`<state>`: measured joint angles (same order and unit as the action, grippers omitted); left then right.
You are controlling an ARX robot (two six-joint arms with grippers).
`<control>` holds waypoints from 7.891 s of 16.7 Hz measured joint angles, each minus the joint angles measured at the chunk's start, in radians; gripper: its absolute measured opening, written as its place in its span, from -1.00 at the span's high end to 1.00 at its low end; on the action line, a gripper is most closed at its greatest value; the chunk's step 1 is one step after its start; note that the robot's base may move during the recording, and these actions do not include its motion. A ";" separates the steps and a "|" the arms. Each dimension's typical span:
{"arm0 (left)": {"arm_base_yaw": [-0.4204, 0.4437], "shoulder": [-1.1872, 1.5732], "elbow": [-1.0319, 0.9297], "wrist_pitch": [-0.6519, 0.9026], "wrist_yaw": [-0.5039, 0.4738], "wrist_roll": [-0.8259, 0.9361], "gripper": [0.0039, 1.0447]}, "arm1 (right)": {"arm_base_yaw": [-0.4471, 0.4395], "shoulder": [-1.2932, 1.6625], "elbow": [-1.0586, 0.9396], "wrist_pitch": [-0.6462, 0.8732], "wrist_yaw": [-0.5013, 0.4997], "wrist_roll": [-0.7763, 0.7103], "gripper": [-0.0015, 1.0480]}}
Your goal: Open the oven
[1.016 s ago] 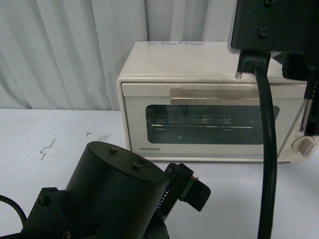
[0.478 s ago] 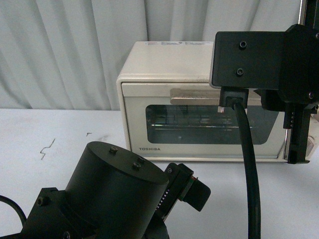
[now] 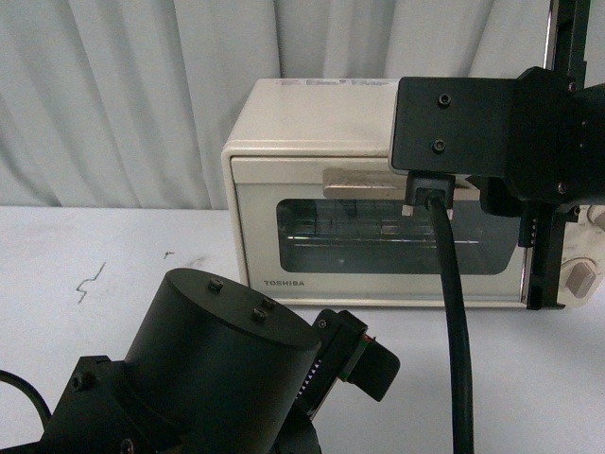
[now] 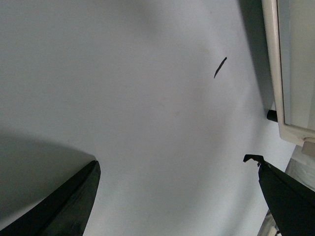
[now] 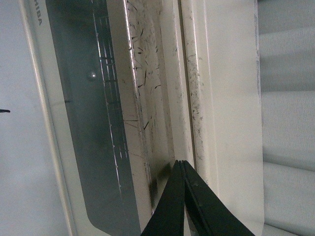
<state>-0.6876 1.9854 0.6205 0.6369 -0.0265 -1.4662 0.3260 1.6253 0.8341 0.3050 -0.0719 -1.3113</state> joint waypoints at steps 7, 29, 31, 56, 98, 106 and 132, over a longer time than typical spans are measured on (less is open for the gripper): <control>0.000 0.000 0.000 0.000 0.000 0.000 -0.88 | 0.000 -0.005 -0.027 -0.006 -0.007 0.051 0.96; 0.000 0.000 0.000 0.000 0.000 0.000 -0.88 | 0.048 -0.195 0.001 -0.515 -0.253 0.484 0.96; 0.000 0.000 0.000 0.000 0.000 0.000 -0.88 | 0.048 -0.212 0.024 -0.526 -0.272 0.507 0.96; -0.003 0.000 0.000 0.000 0.001 0.000 -0.88 | -0.204 -0.799 -0.728 0.400 0.196 1.293 0.96; 0.037 -0.029 -0.156 0.375 0.140 0.008 -0.88 | -0.326 -1.623 -0.823 -0.309 0.072 1.297 -0.87; 0.439 -0.624 -0.440 -0.064 0.367 0.497 -0.88 | -0.326 -1.623 -0.823 -0.309 0.072 1.297 -0.87; 0.687 -1.606 -0.611 -0.253 0.026 1.448 0.97 | -0.326 -1.623 -0.823 -0.309 0.072 1.297 -0.87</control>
<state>-0.0006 0.3798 0.0093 0.3836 -0.0002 -0.0177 -0.0002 0.0025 0.0109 -0.0036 -0.0002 -0.0147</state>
